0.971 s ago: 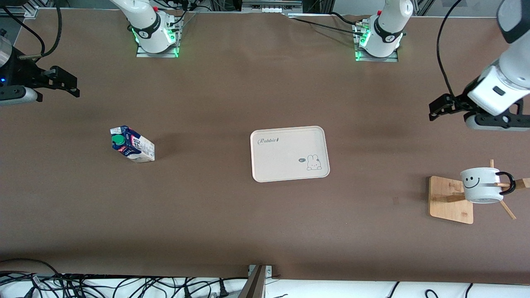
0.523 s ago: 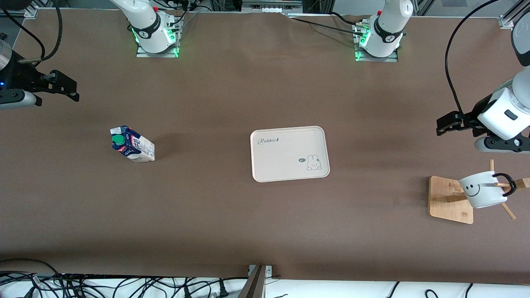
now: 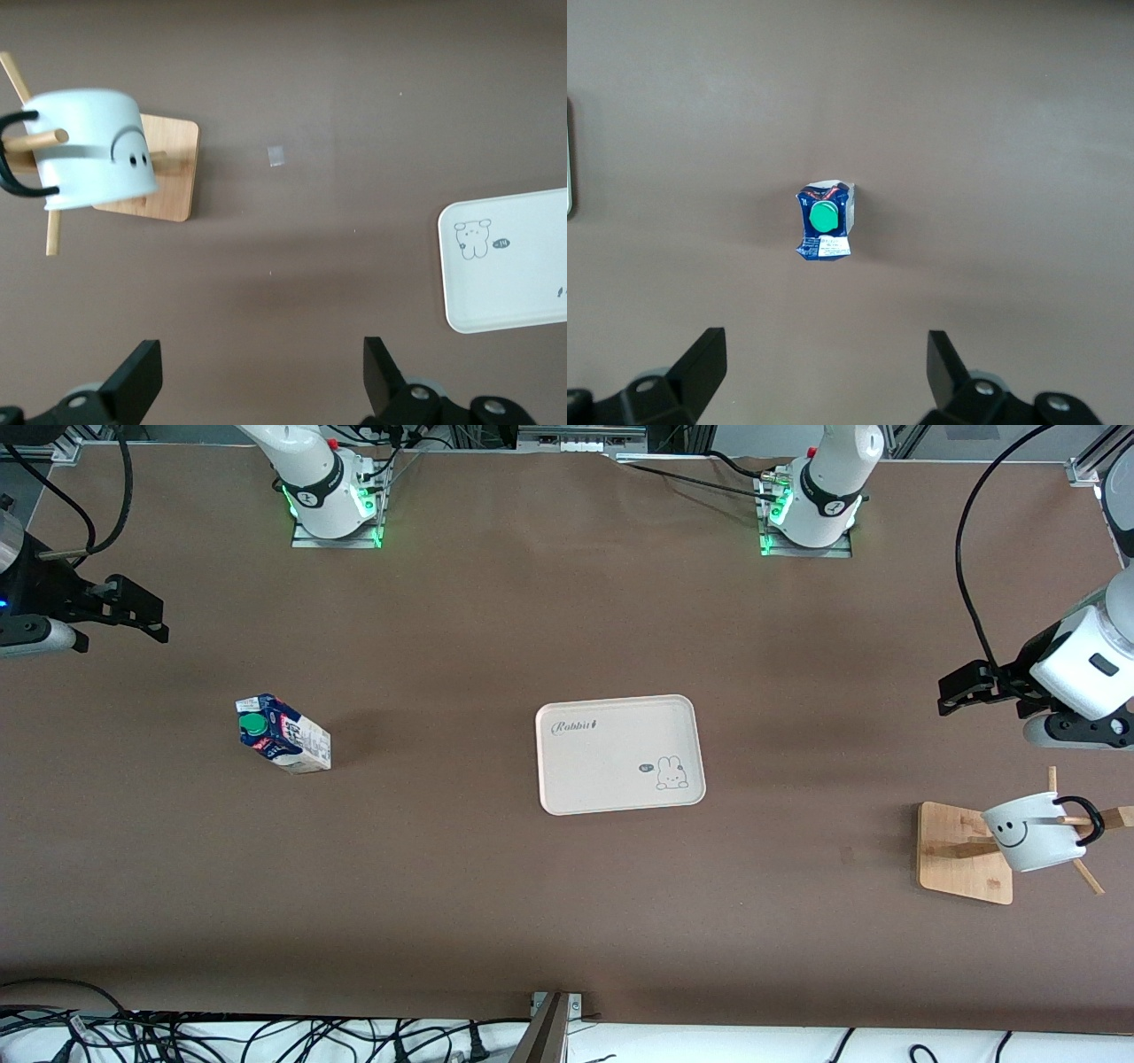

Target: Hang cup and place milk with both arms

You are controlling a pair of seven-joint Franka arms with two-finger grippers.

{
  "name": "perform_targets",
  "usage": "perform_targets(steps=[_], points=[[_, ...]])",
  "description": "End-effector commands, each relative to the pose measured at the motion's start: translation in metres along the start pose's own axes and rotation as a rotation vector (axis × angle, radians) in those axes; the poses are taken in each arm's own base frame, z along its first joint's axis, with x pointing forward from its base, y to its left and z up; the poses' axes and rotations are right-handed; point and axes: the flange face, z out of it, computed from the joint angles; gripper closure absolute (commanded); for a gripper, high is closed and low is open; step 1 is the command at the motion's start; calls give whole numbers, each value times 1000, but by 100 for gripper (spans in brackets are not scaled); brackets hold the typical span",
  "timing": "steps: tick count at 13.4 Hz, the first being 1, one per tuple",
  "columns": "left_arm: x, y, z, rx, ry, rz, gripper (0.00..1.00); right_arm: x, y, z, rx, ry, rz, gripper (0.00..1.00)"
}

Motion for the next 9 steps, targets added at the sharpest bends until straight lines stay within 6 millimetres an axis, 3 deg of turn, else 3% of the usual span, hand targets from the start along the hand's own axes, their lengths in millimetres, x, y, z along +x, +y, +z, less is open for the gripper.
perform_targets(steps=[1, 9], points=[[-37, 11, 1, 22, 81, -17, 0, 3, -2, -5, -20, 3, 2, 0], [-32, 6, 4, 23, 74, -37, 0, 2, -3, -6, -20, 3, 1, 0]])
